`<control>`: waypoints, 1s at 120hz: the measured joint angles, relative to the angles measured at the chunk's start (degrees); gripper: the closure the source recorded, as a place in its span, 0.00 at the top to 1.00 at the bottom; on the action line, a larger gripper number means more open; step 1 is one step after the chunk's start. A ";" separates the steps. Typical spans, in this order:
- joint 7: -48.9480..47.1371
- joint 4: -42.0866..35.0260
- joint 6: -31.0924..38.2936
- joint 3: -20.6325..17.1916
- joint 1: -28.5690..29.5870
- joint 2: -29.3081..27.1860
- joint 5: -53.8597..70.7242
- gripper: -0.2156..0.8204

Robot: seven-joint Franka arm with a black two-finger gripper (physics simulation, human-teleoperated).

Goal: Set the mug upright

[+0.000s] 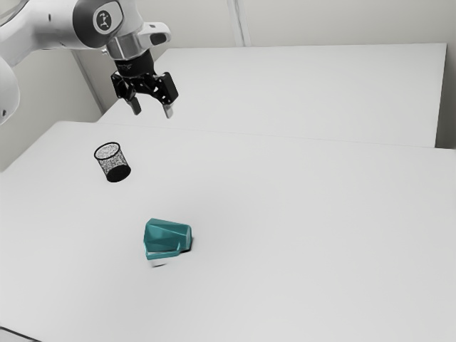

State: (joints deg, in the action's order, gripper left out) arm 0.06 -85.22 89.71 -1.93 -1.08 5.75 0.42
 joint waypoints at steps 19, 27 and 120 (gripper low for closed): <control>-0.26 0.01 0.10 0.00 -0.06 -0.04 0.08 0.79; -0.34 0.03 0.13 0.00 -0.07 -0.08 0.09 0.79; 2.60 -29.85 2.65 12.32 0.63 -16.78 -17.72 0.79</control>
State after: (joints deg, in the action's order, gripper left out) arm 2.65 -115.08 92.36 10.39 -0.45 -11.03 -17.30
